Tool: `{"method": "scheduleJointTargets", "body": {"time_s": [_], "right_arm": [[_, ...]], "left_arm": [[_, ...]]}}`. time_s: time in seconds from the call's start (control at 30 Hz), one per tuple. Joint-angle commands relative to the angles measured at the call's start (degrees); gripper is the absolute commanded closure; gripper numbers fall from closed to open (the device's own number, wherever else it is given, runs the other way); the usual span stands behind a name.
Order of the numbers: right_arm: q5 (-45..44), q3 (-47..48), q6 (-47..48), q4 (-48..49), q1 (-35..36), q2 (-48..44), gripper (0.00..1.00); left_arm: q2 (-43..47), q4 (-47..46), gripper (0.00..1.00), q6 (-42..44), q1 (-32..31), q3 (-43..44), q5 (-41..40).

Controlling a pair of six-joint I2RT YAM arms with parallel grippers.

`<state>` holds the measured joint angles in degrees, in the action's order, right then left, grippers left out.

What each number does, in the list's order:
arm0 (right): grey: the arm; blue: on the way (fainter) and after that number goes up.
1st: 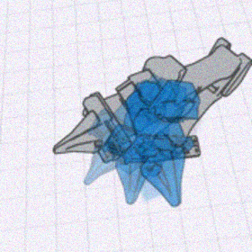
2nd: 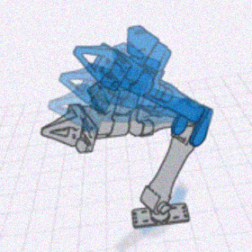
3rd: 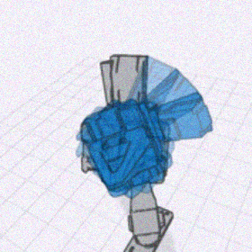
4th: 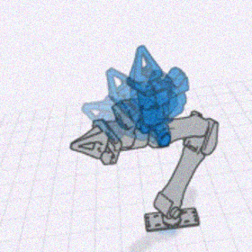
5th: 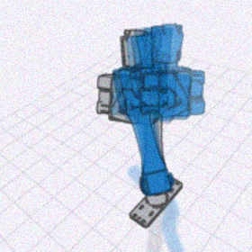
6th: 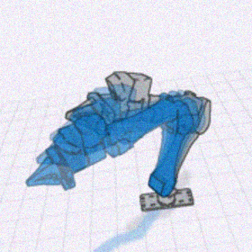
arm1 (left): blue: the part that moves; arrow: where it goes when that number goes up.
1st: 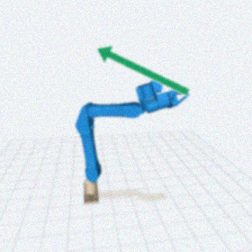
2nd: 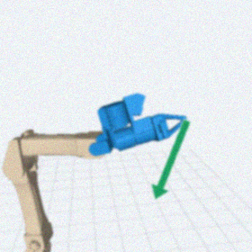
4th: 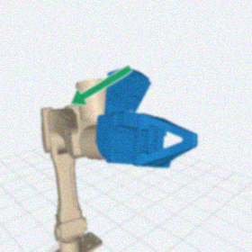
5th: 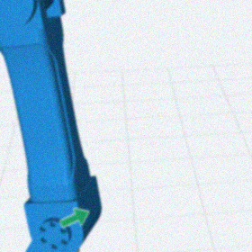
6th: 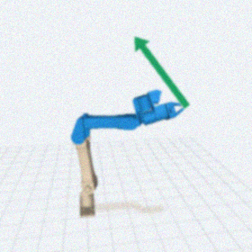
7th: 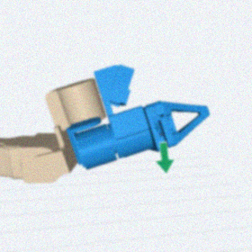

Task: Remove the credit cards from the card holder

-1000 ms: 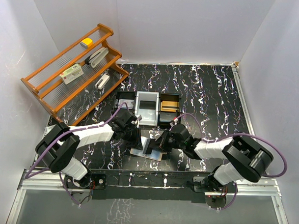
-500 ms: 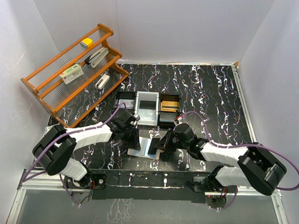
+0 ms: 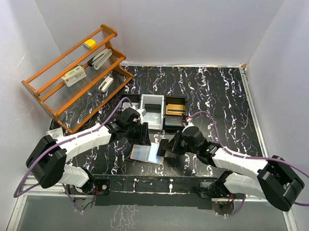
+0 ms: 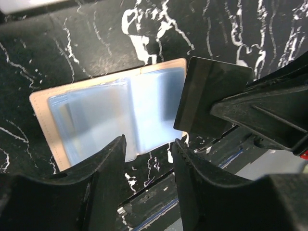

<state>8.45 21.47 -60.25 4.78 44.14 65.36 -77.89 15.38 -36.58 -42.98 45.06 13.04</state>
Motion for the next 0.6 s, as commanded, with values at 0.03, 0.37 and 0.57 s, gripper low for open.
{"method": "scheduleJointTargets", "body": {"time_s": [0.03,0.37,0.57], "right_arm": [[-6.53,5.99,9.62,-2.03,-0.23,-5.74,1.0],[-20.73,9.81,26.7,-5.21,-0.23,-16.89,1.0],[-28.96,13.96,38.0,-5.82,-0.28,-17.88,1.0]], "left_arm": [[1.82,0.25,0.56,1.2,-0.26,2.07,1.04],[7.53,3.16,0.47,-0.72,-0.18,-0.02,-7.24],[11.32,5.03,0.35,-2.37,-0.17,-0.63,-12.65]]}}
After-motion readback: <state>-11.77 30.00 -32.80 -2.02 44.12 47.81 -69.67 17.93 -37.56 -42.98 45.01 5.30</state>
